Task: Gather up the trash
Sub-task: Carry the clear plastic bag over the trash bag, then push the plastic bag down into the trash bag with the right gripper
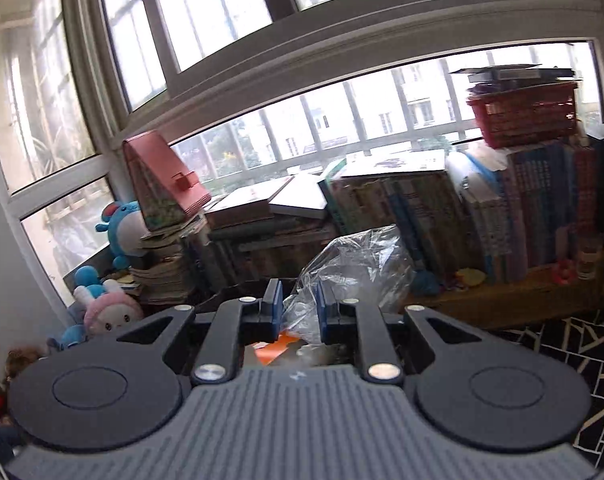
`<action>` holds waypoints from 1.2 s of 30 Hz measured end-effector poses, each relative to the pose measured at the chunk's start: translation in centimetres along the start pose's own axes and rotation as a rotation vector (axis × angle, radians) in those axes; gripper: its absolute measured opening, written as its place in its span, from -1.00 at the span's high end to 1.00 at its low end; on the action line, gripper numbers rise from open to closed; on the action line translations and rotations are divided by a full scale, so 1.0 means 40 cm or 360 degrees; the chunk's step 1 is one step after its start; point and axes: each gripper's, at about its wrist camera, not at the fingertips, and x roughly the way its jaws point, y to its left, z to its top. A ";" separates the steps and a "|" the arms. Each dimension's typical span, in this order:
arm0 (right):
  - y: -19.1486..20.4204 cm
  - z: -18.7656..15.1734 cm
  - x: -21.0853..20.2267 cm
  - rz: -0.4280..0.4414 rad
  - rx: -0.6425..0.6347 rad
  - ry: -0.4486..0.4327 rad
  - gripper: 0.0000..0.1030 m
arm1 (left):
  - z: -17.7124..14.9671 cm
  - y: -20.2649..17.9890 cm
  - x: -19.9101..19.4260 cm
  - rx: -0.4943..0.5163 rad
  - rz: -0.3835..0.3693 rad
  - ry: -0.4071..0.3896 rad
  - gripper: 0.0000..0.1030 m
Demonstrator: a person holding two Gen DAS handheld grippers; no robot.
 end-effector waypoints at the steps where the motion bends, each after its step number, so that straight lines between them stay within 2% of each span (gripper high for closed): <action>1: 0.016 -0.004 0.012 0.0028 -0.0009 0.0021 0.59 | 0.000 0.000 -0.001 -0.0001 -0.0002 -0.0001 -0.46; 4: 0.037 -0.020 0.053 0.0095 0.0022 0.0098 0.72 | -0.003 0.003 -0.002 -0.0005 -0.0010 -0.0006 -0.47; 7: 0.048 -0.036 0.080 0.0157 0.0083 0.0153 0.75 | -0.005 0.006 -0.002 -0.0009 -0.0018 -0.0008 -0.47; 18: 0.082 0.031 0.114 0.0429 0.0351 0.0156 0.79 | -0.005 0.008 -0.003 -0.0026 -0.0032 -0.0011 -0.49; 22: 0.064 0.038 0.127 0.0536 0.0543 0.0211 0.80 | -0.004 0.009 -0.003 -0.0029 -0.0039 -0.0012 -0.51; 24: 0.060 0.036 0.133 0.0474 0.0545 0.0240 0.79 | -0.005 0.010 -0.003 -0.0032 -0.0041 -0.0014 -0.51; 27: 0.039 0.020 0.163 0.0339 0.0545 0.0354 0.79 | -0.004 0.010 -0.002 -0.0031 -0.0040 -0.0013 -0.52; 32: 0.010 -0.023 0.208 0.0064 0.0476 0.0533 0.79 | -0.004 0.010 -0.002 -0.0031 -0.0039 -0.0013 -0.52; 36: 0.018 -0.039 0.226 -0.0038 0.0392 0.0639 0.73 | -0.004 0.011 -0.002 -0.0030 -0.0040 -0.0013 -0.52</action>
